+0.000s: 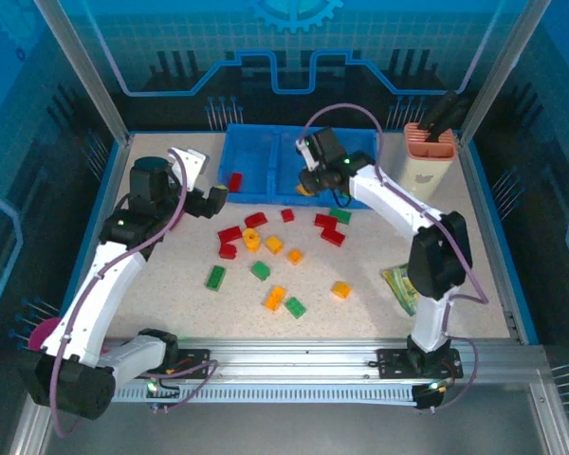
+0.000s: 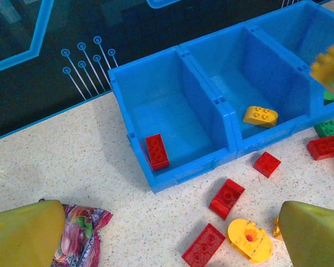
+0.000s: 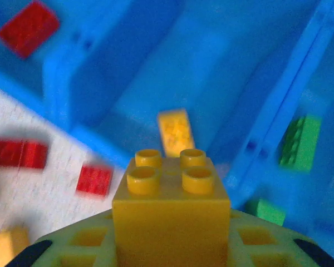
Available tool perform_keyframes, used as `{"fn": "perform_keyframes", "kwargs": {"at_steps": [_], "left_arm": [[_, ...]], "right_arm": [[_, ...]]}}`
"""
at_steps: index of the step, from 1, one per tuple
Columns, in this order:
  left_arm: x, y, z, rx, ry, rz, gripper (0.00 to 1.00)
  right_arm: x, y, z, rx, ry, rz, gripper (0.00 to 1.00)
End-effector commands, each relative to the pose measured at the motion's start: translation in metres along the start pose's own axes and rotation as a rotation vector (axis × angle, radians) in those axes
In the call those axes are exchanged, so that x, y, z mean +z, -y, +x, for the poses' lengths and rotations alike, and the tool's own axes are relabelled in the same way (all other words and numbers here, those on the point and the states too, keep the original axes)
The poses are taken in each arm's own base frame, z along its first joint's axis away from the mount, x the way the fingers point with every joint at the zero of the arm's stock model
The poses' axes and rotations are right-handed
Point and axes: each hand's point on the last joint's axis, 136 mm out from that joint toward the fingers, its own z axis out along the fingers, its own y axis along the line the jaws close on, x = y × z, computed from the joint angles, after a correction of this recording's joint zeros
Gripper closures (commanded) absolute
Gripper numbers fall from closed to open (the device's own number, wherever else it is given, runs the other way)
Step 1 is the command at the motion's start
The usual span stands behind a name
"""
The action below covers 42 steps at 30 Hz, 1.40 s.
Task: Sort the legos into containers by color
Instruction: Place the lego in the container.
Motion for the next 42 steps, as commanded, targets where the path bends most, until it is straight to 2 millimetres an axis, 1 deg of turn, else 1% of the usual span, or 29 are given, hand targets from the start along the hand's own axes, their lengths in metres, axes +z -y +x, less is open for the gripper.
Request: {"fn": "perform_keyframes", "kwargs": {"at_steps": [1,2,9,14,17,20,23,26,28,30,32,33,34,35,38,41,42], "left_arm": [[-0.007,-0.001,-0.005,0.029,0.019,-0.013,0.01],[-0.007,-0.001,-0.004,0.033,0.014,-0.014,0.01],[-0.011,-0.004,-0.003,0.05,0.018,-0.04,0.01],[-0.012,-0.003,-0.002,0.045,0.017,-0.034,0.01],[-0.013,-0.004,-0.001,0.049,0.016,-0.042,0.01],[-0.014,-0.005,-0.001,0.049,0.016,-0.047,0.0],[-0.015,-0.006,-0.001,0.051,0.017,-0.052,0.01],[-0.015,-0.007,-0.002,0.053,0.016,-0.056,0.01],[-0.014,-0.007,-0.002,0.053,0.014,-0.055,0.0],[-0.013,-0.007,-0.002,0.052,0.012,-0.052,0.0],[-0.012,-0.007,-0.002,0.052,0.01,-0.051,0.01],[-0.011,-0.006,-0.002,0.053,0.009,-0.051,0.01],[-0.011,-0.006,-0.001,0.052,0.008,-0.051,0.01],[-0.01,-0.006,-0.001,0.053,0.008,-0.048,0.0],[-0.008,-0.005,0.0,0.048,0.004,-0.041,0.0],[-0.005,-0.003,0.001,0.044,0.0,-0.032,0.01],[-0.005,-0.003,0.001,0.043,-0.001,-0.03,0.01]], "right_arm": [[0.039,0.015,-0.011,-0.056,-0.021,0.03,0.65],[0.05,0.016,-0.015,-0.065,-0.027,0.035,0.65],[0.091,0.019,-0.029,-0.067,-0.008,0.052,0.64],[0.129,0.013,-0.029,-0.063,-0.018,0.021,0.62],[0.146,0.009,-0.026,-0.063,-0.037,-0.003,0.6],[0.159,0.007,-0.02,-0.07,-0.058,-0.009,0.58],[0.161,0.008,-0.02,-0.068,-0.059,-0.008,0.55],[0.147,0.009,-0.028,-0.064,-0.036,-0.008,0.5],[0.13,0.007,-0.037,-0.061,-0.007,-0.018,0.49],[0.108,0.004,-0.046,-0.066,0.016,-0.021,0.49],[0.089,0.0,-0.045,-0.076,0.017,-0.024,0.49],[0.067,-0.001,-0.05,-0.078,0.035,-0.023,0.48],[0.053,-0.004,-0.047,-0.077,0.029,-0.026,0.48],[0.042,-0.006,-0.042,-0.076,0.022,-0.029,0.48],[0.006,-0.011,-0.012,-0.061,-0.032,-0.022,0.45],[-0.025,-0.014,0.035,-0.005,-0.104,-0.027,0.43],[-0.032,-0.016,0.056,0.016,-0.141,-0.034,0.42]]}}
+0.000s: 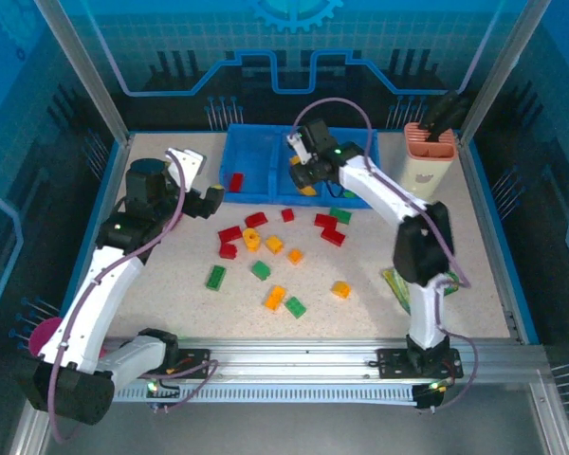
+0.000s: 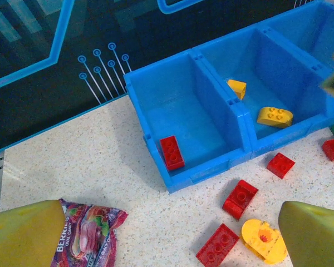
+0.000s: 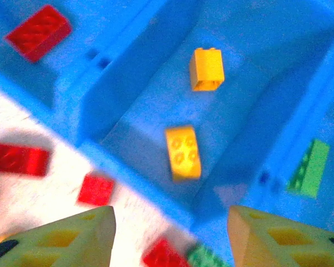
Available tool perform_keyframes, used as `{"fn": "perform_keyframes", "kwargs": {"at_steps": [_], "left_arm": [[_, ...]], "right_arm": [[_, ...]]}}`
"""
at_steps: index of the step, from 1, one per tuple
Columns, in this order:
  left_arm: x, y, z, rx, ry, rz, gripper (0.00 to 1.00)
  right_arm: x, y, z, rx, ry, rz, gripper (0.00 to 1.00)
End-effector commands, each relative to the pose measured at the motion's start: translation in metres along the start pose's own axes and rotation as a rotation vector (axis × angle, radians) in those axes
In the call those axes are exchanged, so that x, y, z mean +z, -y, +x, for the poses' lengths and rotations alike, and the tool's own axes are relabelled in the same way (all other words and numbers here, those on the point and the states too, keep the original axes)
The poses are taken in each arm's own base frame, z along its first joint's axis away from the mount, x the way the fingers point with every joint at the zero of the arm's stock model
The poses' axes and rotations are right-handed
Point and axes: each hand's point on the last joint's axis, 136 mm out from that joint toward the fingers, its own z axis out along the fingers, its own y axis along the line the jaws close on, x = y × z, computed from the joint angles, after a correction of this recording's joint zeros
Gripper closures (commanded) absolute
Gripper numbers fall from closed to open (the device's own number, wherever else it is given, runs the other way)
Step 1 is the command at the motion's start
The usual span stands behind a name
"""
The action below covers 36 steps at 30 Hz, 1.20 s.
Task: Sort the legos into containers by color
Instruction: Place the lego in the container, then pick up the lego from the bottom-center of the table.
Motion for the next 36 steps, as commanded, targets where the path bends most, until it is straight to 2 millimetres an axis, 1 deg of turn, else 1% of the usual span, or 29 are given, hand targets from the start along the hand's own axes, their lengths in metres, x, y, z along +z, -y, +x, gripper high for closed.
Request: {"fn": "perform_keyframes", "kwargs": {"at_steps": [1,4,6,10,13,15,19,22,30,32,36], "left_arm": [[0.003,0.004,0.003,0.013,-0.011,0.016,0.01],[0.005,0.006,0.005,0.01,-0.017,0.027,0.0],[0.006,0.006,0.006,0.008,-0.02,0.027,0.01],[0.011,0.009,0.009,-0.001,-0.034,0.042,0.0],[0.014,0.01,0.01,-0.005,-0.044,0.051,0.01],[0.012,0.009,0.009,-0.003,-0.042,0.049,0.0],[0.011,0.009,0.008,-0.002,-0.038,0.045,0.01],[0.01,0.009,0.008,-0.002,-0.036,0.046,0.01],[0.005,0.008,0.006,0.001,-0.021,0.038,0.01],[0.005,0.008,0.006,0.002,-0.02,0.036,0.01],[0.003,0.007,0.005,0.005,-0.014,0.033,0.01]], "right_arm": [[-0.023,-0.007,0.065,0.089,-0.137,0.0,0.42],[-0.042,-0.022,0.116,0.129,-0.223,-0.033,0.39],[-0.054,-0.033,0.143,0.11,-0.258,-0.05,0.34],[-0.069,-0.054,0.191,0.086,-0.332,-0.123,0.23],[-0.071,-0.06,0.22,0.083,-0.39,-0.143,0.17],[-0.069,-0.062,0.233,0.086,-0.42,-0.147,0.15],[-0.061,-0.068,0.249,0.093,-0.465,-0.163,0.12],[-0.051,-0.072,0.258,0.082,-0.491,-0.157,0.11],[-0.035,-0.082,0.279,0.02,-0.577,-0.13,0.11],[-0.031,-0.081,0.285,0.03,-0.606,-0.111,0.13],[-0.024,-0.085,0.297,0.056,-0.667,-0.101,0.24]]}}
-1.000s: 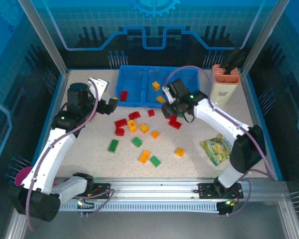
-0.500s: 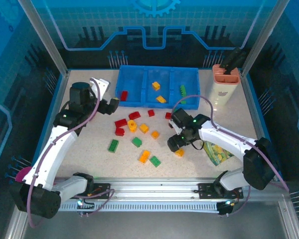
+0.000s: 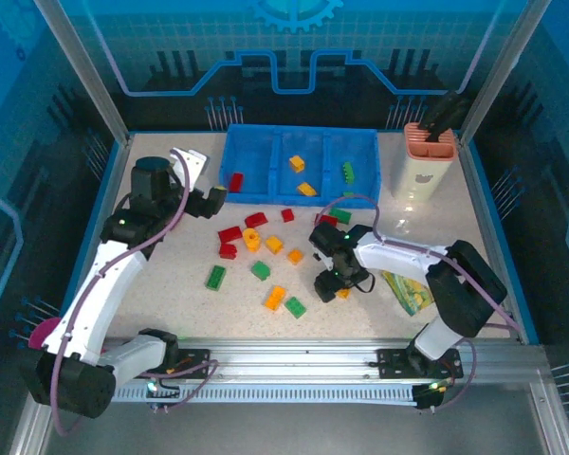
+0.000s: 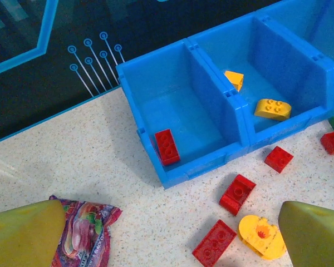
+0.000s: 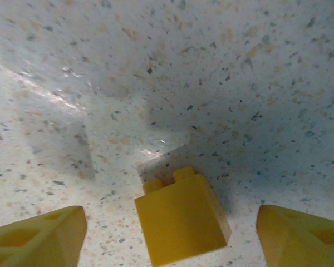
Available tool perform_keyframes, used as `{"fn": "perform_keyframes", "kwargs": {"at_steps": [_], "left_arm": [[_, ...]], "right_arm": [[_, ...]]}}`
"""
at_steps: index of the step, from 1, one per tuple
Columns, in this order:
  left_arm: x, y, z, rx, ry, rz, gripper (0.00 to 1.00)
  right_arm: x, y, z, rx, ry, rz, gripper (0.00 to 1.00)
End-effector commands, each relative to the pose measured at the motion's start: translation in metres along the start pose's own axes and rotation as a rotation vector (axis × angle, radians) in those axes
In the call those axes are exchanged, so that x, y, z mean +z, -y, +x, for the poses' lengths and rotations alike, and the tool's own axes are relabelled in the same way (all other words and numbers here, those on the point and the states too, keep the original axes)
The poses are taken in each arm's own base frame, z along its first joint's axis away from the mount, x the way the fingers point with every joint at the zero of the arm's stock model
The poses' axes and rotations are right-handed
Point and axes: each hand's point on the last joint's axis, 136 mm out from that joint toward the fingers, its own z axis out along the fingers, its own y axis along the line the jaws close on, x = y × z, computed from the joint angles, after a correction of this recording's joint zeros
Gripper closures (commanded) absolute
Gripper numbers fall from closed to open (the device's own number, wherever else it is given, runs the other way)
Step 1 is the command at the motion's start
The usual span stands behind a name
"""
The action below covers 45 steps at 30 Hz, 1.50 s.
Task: Sort the legos into containers by color
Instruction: Pick up the lego from the bottom-center of the table, then place the lego in the container.
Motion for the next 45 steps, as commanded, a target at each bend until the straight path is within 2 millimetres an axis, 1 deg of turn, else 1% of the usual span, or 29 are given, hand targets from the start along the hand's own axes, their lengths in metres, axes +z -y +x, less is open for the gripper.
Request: {"fn": "perform_keyframes", "kwargs": {"at_steps": [1,5,7,12,15,17,20,23,24,26,28,30,32,34,36,37,39,40,41,43,45], "left_arm": [[-0.006,0.005,-0.001,0.008,0.013,0.014,0.01],[-0.006,0.005,-0.001,0.008,0.014,0.014,0.01],[-0.007,0.004,-0.001,0.01,0.017,0.012,0.01],[-0.006,0.005,0.0,0.007,0.015,0.016,0.01],[-0.006,0.005,0.0,0.007,0.015,0.016,0.01],[-0.005,0.005,-0.001,0.007,0.015,0.017,0.01],[-0.007,0.005,-0.001,0.009,0.014,0.014,0.01],[-0.009,0.002,-0.002,0.009,0.025,-0.001,0.01],[-0.01,0.0,-0.003,0.008,0.03,-0.014,0.01],[-0.012,-0.011,-0.007,-0.015,0.057,-0.078,0.0],[-0.014,-0.036,-0.007,-0.095,0.092,-0.231,0.0],[-0.018,-0.043,-0.006,-0.099,0.105,-0.273,0.01],[-0.022,-0.041,-0.008,-0.126,0.129,-0.263,0.01],[-0.024,-0.035,-0.011,-0.124,0.148,-0.229,0.01],[-0.024,-0.032,-0.011,-0.129,0.152,-0.209,0.01],[-0.024,-0.027,-0.011,-0.123,0.152,-0.18,0.01],[-0.02,-0.013,-0.008,-0.105,0.138,-0.101,0.0],[-0.019,-0.009,-0.006,-0.109,0.126,-0.079,0.01],[-0.017,-0.007,-0.004,-0.121,0.111,-0.068,0.01],[-0.012,-0.005,0.001,-0.15,0.077,-0.053,0.01],[-0.008,0.006,0.009,-0.163,0.024,0.006,0.01]], "right_arm": [[0.011,-0.002,0.009,0.024,-0.051,0.017,0.26],[0.017,-0.001,0.015,0.033,-0.079,0.036,0.38],[0.017,-0.001,0.017,0.034,-0.08,0.041,0.45],[0.016,0.002,0.022,0.043,-0.088,0.052,0.59],[0.007,0.0,0.017,0.039,-0.067,0.045,0.63],[-0.006,0.0,0.005,0.031,-0.028,0.041,0.65],[-0.036,0.002,-0.034,0.011,0.07,0.037,0.66],[-0.067,0.013,-0.091,0.007,0.216,0.053,0.66],[-0.077,0.017,-0.113,0.005,0.271,0.057,0.66],[-0.093,0.026,-0.153,-0.009,0.357,0.071,0.66],[-0.107,0.032,-0.192,-0.025,0.43,0.069,0.66],[-0.117,0.038,-0.226,-0.046,0.494,0.082,0.65],[-0.122,0.045,-0.257,-0.054,0.531,0.09,0.65],[-0.125,0.052,-0.286,-0.056,0.561,0.094,0.65],[-0.125,0.06,-0.307,-0.045,0.583,0.081,0.65],[-0.123,0.063,-0.316,-0.043,0.593,0.074,0.65],[-0.118,0.072,-0.331,-0.035,0.6,0.076,0.64],[-0.114,0.076,-0.338,-0.031,0.598,0.078,0.64],[-0.105,0.08,-0.343,-0.025,0.589,0.077,0.64],[-0.098,0.087,-0.352,-0.019,0.595,0.084,0.63],[-0.092,0.092,-0.359,-0.013,0.601,0.088,0.61]]}}
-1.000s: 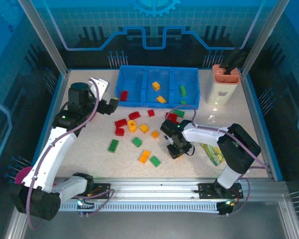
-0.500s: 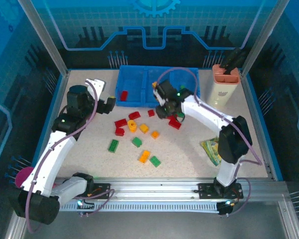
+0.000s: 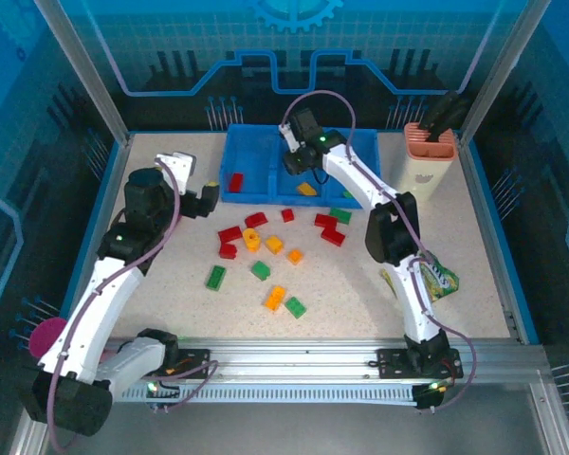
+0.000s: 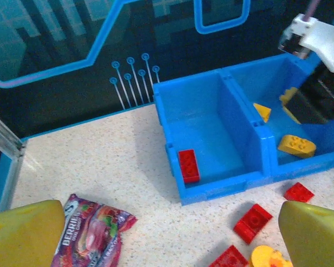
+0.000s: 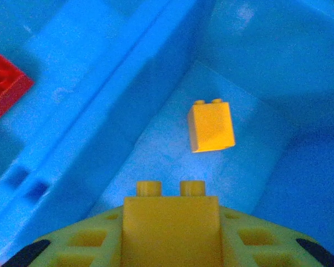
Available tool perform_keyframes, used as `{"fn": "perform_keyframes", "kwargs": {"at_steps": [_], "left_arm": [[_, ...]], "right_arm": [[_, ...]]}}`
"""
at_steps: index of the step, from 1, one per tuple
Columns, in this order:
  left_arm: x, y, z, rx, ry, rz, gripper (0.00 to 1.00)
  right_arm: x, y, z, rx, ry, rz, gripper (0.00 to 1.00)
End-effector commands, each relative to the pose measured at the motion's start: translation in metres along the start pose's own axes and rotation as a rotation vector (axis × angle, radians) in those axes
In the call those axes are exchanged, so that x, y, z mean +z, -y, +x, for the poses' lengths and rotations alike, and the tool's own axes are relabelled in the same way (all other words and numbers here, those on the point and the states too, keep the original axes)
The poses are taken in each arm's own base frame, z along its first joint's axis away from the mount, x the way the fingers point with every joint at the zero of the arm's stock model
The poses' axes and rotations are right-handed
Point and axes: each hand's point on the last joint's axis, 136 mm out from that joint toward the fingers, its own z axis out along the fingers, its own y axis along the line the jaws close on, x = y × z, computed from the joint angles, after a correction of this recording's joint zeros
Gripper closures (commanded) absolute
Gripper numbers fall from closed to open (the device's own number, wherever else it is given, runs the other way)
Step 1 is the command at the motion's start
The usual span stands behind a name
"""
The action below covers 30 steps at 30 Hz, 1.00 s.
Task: Sort the legos into containers by color
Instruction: Place the lego in the container.
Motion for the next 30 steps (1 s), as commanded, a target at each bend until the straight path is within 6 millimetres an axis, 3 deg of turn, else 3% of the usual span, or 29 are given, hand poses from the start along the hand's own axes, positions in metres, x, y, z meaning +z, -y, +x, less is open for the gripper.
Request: {"fn": "perform_keyframes", "kwargs": {"at_steps": [1,8,11,14,17,20,24,26,30], "left_arm": [[0.002,0.019,0.012,-0.052,-0.088,0.106,0.01],[-0.011,0.04,0.044,-0.168,-0.231,0.15,0.01],[-0.018,0.062,0.065,-0.211,-0.312,0.189,0.01],[-0.025,0.097,0.092,-0.249,-0.417,0.247,0.01],[-0.031,0.132,0.134,-0.245,-0.552,0.275,0.01],[-0.038,0.153,0.169,-0.217,-0.642,0.26,0.01],[-0.044,0.174,0.197,-0.187,-0.679,0.26,0.02],[-0.046,0.182,0.207,-0.177,-0.695,0.273,0.03],[-0.041,0.192,0.218,-0.169,-0.704,0.277,0.05]], "right_arm": [[0.011,0.005,0.001,-0.009,-0.016,-0.014,0.61],[0.008,0.006,0.006,-0.006,-0.015,-0.045,0.51],[-0.001,0.005,0.004,-0.01,0.0,-0.062,0.48],[-0.019,0.005,-0.002,-0.023,0.026,-0.069,0.46],[-0.067,0.008,-0.019,-0.027,0.097,-0.072,0.44],[-0.121,0.015,-0.024,-0.005,0.167,-0.082,0.4],[-0.181,0.021,-0.008,0.032,0.22,-0.093,0.35],[-0.198,0.025,0.005,0.06,0.232,-0.084,0.35],[-0.208,0.024,0.042,0.118,0.199,-0.087,0.34]]}}
